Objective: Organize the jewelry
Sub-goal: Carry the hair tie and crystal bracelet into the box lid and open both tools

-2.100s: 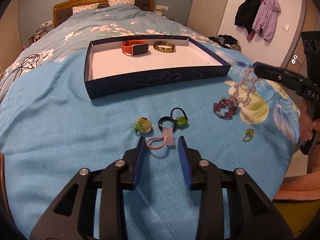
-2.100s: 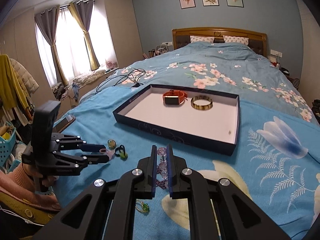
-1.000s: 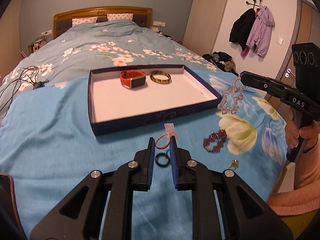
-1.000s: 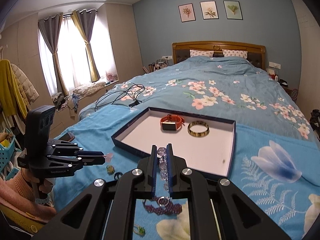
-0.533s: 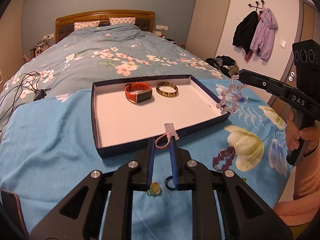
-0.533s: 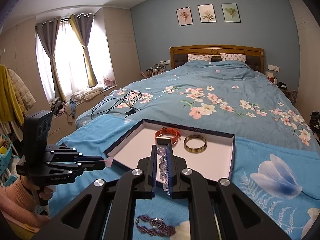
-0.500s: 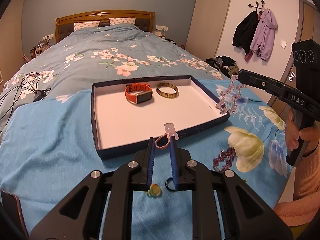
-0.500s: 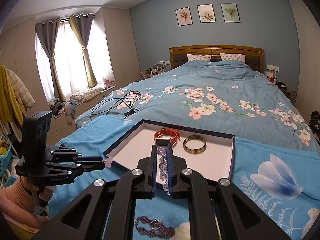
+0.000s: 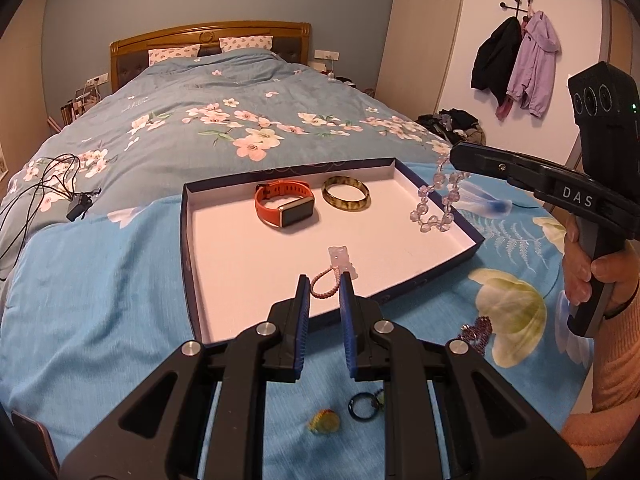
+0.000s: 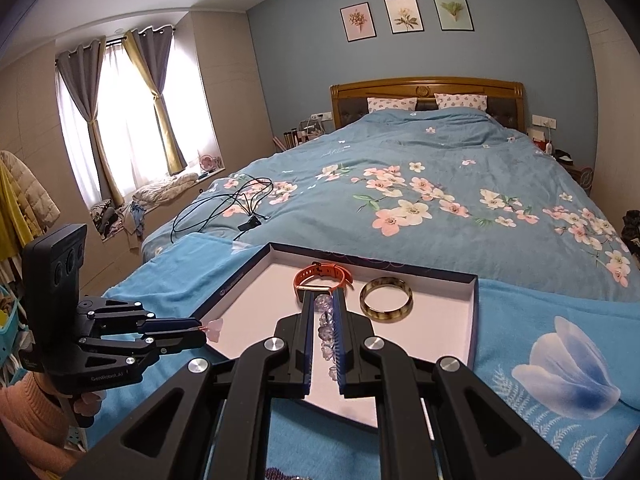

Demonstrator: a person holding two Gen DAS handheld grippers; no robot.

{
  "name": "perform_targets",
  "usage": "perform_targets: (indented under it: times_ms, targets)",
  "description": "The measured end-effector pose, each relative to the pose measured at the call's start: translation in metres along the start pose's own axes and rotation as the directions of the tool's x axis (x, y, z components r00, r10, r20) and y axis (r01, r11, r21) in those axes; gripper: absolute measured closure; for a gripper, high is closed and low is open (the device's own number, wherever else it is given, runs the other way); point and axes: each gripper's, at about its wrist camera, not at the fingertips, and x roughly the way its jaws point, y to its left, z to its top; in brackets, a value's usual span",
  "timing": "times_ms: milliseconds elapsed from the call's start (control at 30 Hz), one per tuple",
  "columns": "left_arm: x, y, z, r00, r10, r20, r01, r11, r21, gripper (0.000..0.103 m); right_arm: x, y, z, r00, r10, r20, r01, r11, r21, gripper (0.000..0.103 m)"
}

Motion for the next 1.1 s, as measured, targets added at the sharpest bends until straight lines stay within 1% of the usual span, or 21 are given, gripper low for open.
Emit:
perform_targets:
  times_ms: [233, 567, 1100]
  targets:
    - [0.014, 0.007, 0.008, 1.000, 0.011, -0.015, -0.011, 1.000, -0.009, 0.088, 0.020, -0.001, 0.003, 1.000, -0.002, -0.024, 0.002, 1.000, 0.011, 0.096]
    - [0.040, 0.016, 0.017, 0.998, 0.047, -0.044, -0.047, 0.999, -0.015, 0.088, 0.048, -0.008, 0.008, 0.998, -0.005, -0.055, 0.007, 0.999, 0.043, 0.096]
    - [0.075, 0.027, 0.033, 0.995, 0.057, -0.087, -0.059, 0.998, -0.027, 0.088, 0.080, -0.023, 0.007, 0.995, -0.012, -0.098, 0.019, 0.997, 0.074, 0.096]
